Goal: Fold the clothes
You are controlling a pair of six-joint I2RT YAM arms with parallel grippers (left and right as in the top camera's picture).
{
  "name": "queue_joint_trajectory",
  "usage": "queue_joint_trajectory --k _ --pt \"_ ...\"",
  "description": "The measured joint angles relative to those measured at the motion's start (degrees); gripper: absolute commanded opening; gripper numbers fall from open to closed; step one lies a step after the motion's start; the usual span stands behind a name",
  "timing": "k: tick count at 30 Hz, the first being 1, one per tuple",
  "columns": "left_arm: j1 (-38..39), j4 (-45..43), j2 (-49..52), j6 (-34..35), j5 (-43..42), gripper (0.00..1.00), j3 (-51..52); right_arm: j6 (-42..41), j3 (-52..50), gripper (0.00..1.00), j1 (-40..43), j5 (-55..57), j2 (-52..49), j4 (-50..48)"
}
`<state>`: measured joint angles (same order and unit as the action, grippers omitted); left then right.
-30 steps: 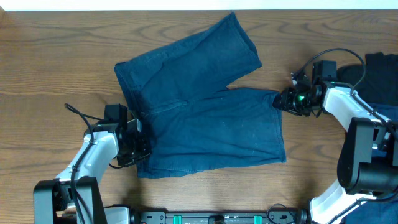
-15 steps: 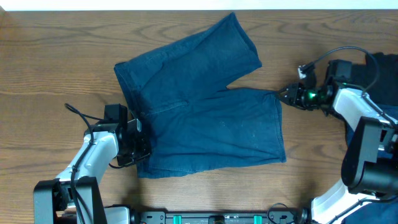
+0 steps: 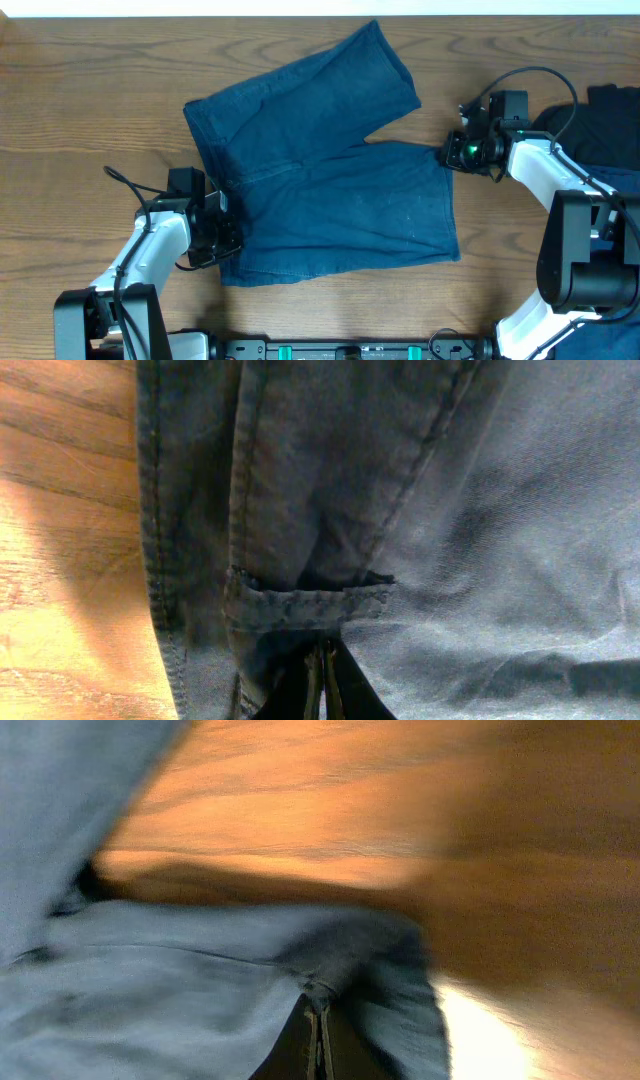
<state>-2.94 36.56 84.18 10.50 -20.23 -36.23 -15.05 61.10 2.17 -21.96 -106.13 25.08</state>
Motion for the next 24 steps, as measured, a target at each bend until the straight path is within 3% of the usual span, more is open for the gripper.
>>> queue_joint_trajectory --k 4,7,9,11,18,24 --pt "0.0 -0.3 0.0 0.0 -0.5 0.06 0.1 -0.5 0.2 0.02 2.8 2.9 0.0 3.8" --pt "0.0 -0.6 0.0 0.0 -1.2 0.06 0.2 -0.3 0.5 0.17 5.5 3.8 0.0 4.9" --pt "0.0 -0.7 0.0 0.0 -1.3 0.06 0.3 0.0 0.9 0.35 7.6 4.7 0.0 5.0" --pt "0.0 -0.6 0.0 0.0 -1.3 0.06 0.3 0.7 1.1 0.42 9.5 4.3 0.0 5.1" --pt "0.1 5.5 0.5 0.0 -1.5 0.08 -0.4 2.9 1.7 0.25 11.2 -5.2 3.8 6.7" --pt "0.1 13.8 1.1 -0.3 -3.1 0.11 -6.0 3.5 2.6 0.2 5.7 -10.4 10.6 8.5"
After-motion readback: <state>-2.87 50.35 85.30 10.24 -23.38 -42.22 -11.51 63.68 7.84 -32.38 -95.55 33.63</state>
